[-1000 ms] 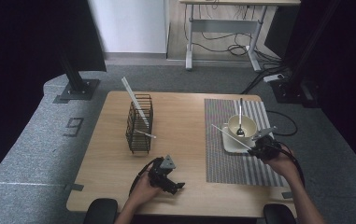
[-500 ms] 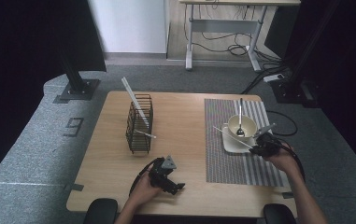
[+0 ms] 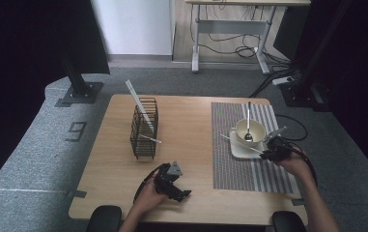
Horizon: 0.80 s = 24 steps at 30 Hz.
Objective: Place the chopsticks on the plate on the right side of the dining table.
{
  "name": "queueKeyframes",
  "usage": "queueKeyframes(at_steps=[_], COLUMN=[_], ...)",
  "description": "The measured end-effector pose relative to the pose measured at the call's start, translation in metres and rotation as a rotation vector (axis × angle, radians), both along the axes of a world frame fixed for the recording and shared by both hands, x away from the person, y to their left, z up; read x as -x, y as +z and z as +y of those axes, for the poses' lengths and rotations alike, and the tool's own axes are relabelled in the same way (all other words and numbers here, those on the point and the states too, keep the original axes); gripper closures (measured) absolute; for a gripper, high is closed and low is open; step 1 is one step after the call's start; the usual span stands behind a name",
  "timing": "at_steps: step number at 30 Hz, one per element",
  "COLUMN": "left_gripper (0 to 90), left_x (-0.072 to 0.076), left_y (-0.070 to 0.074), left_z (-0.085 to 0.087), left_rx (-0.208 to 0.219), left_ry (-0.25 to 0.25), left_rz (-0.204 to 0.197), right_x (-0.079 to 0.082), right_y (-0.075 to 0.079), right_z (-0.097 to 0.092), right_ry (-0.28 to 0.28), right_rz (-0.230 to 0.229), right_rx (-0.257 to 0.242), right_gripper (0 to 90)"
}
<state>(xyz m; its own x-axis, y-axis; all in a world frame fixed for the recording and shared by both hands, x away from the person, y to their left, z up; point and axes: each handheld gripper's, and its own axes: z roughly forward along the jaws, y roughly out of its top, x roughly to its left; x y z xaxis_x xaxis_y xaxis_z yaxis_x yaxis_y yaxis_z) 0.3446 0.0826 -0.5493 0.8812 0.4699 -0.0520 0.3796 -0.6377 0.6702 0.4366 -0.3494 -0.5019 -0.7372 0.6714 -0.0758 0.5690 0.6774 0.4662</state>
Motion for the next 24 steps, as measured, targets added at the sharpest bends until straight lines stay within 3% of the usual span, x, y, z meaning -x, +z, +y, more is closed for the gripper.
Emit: queueKeyframes(at_steps=[24], left_gripper=[0.0], left_x=[0.0], left_y=[0.0], left_z=[0.0], left_rx=[-0.009], left_ry=[-0.006], left_rz=[-0.005], right_x=[0.0], right_y=[-0.002], right_z=[-0.013], right_ry=[-0.068], right_rz=[-0.024], right_rx=[0.006], right_gripper=[65.1])
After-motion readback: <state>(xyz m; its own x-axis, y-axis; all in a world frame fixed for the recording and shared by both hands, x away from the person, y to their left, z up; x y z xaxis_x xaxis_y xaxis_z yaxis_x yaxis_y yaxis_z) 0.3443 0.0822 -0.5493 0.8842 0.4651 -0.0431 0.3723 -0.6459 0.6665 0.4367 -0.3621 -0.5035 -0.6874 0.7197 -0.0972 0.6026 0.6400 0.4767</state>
